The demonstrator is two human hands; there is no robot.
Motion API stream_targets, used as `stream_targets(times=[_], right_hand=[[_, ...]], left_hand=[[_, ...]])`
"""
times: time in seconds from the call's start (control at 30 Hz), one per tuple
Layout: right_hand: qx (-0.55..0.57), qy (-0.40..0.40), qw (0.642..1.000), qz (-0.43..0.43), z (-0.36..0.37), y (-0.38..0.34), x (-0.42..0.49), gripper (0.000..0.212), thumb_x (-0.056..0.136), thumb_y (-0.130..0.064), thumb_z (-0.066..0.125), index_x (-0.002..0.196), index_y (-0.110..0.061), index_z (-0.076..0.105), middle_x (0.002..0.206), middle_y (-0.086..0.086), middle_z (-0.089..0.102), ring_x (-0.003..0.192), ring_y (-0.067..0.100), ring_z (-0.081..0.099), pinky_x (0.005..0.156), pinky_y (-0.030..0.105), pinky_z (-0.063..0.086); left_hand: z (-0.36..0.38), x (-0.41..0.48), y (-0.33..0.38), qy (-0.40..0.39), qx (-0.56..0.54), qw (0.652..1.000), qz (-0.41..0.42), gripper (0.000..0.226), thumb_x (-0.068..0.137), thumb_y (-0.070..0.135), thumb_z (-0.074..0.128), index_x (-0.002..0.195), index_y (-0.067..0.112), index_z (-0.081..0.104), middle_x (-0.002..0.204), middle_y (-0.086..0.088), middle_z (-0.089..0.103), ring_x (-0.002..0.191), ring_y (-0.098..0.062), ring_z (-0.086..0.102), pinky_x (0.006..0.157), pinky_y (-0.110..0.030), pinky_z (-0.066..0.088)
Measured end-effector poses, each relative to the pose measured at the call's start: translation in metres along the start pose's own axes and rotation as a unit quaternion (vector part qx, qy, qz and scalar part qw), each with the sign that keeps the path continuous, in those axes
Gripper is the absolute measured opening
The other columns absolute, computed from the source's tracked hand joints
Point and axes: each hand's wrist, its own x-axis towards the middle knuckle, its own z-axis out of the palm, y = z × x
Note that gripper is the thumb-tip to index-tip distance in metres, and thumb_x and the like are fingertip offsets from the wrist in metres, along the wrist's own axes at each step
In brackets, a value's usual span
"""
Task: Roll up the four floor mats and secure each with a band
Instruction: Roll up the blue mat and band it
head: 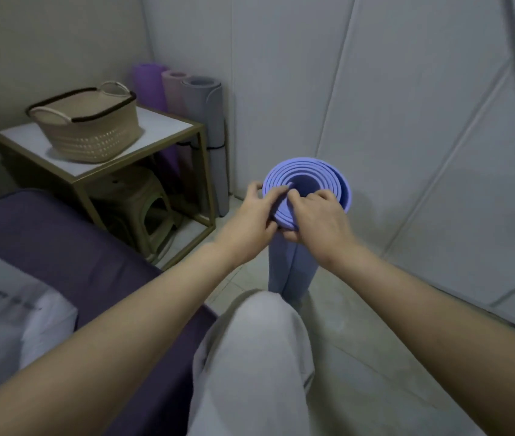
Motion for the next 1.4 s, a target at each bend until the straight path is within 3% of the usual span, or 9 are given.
stream_targets(times=[0.1,0.2,0.57,0.7,0.8,0.9,1.1,1.27,1.4], right_hand=[[0.016,-0.053,0.996,-0.069,0.005,-0.02,0.012,0.054,0.084,-0.029,0.066,0.127,-0.003,0.046,0.102,0.011,0.067,0.097,0.03,0.059,0.099,0.038,0.037],[0.032,-0.103,0.988,-0.107,0.015,-0.037,0.022,0.059,0.09,-0.03,0.058,0.139,-0.008,0.032,0.117,0.009,0.06,0.113,0.027,0.05,0.104,0.034,0.031],[0.087,-0.186,0.97,-0.133,0.035,-0.108,0.023,0.057,0.081,-0.028,0.067,0.129,-0.014,0.039,0.118,0.011,0.055,0.116,0.028,0.045,0.098,0.035,0.036],[0.089,-0.196,0.966,-0.143,0.039,-0.129,0.004,0.061,0.08,-0.03,0.069,0.13,-0.015,0.039,0.12,0.01,0.055,0.121,0.029,0.042,0.099,0.034,0.036],[0.076,-0.217,0.96,-0.157,0.039,-0.146,-0.015,0.065,0.08,-0.026,0.07,0.134,-0.013,0.036,0.124,0.013,0.053,0.127,0.031,0.038,0.102,0.033,0.033],[0.062,-0.228,0.959,-0.159,0.036,-0.159,-0.032,0.072,0.082,-0.022,0.07,0.14,-0.011,0.029,0.129,0.014,0.051,0.131,0.032,0.033,0.104,0.033,0.03],[0.039,-0.208,0.969,-0.126,0.033,-0.16,-0.048,0.078,0.084,-0.018,0.068,0.146,-0.009,0.021,0.127,0.016,0.054,0.126,0.033,0.038,0.104,0.033,0.029],[0.026,-0.196,0.975,-0.104,0.03,-0.162,-0.062,0.075,0.083,-0.015,0.068,0.144,-0.009,0.023,0.122,0.016,0.056,0.121,0.033,0.042,0.099,0.033,0.034],[0.024,-0.191,0.978,-0.083,0.029,-0.162,-0.074,0.071,0.082,-0.014,0.068,0.14,-0.008,0.028,0.118,0.015,0.059,0.118,0.033,0.044,0.099,0.034,0.035]], left_hand=[[-0.015,-0.014,-0.027,0.006,0.097,0.995,-0.014,0.053,0.089,0.015,0.059,0.137,0.024,0.038,0.123,-0.007,0.036,0.081,-0.018,0.05,0.071,-0.026,0.045],[-0.026,-0.03,-0.051,-0.011,0.157,0.987,-0.031,0.046,0.091,0.021,0.059,0.134,0.023,0.041,0.112,-0.006,0.039,0.079,-0.017,0.043,0.067,-0.024,0.034],[-0.047,-0.095,-0.101,-0.062,0.269,0.96,-0.054,0.04,0.095,0.028,0.051,0.133,0.024,0.04,0.106,-0.007,0.047,0.082,-0.019,0.039,0.069,-0.027,0.031],[-0.049,-0.124,-0.109,-0.093,0.312,0.944,-0.047,0.039,0.097,0.029,0.044,0.135,0.027,0.035,0.112,-0.007,0.051,0.097,-0.024,0.049,0.084,-0.029,0.033],[-0.047,-0.155,-0.102,-0.118,0.345,0.929,-0.072,0.049,0.097,0.022,0.041,0.143,0.027,0.026,0.116,-0.007,0.048,0.104,-0.025,0.046,0.097,-0.033,0.03],[-0.044,-0.197,-0.094,-0.144,0.374,0.909,-0.114,0.067,0.092,0.013,0.043,0.15,0.025,0.013,0.118,-0.008,0.043,0.105,-0.027,0.046,0.086,-0.032,0.032],[-0.05,-0.28,-0.1,-0.31,0.427,0.836,-0.151,0.03,0.093,0.008,0.041,0.122,0.011,0.045,0.124,-0.009,0.046,0.111,-0.027,0.047,0.086,-0.033,0.035],[-0.082,-0.33,-0.102,-0.453,0.371,0.782,-0.213,0.049,0.083,-0.001,0.054,0.126,0.02,0.043,0.134,-0.006,0.033,0.12,-0.024,0.039,0.085,-0.032,0.032],[-0.086,-0.355,-0.105,-0.468,0.399,0.755,-0.225,0.053,0.08,0.009,0.067,0.125,0.019,0.041,0.135,-0.008,0.031,0.121,-0.025,0.039,0.092,-0.035,0.035]])
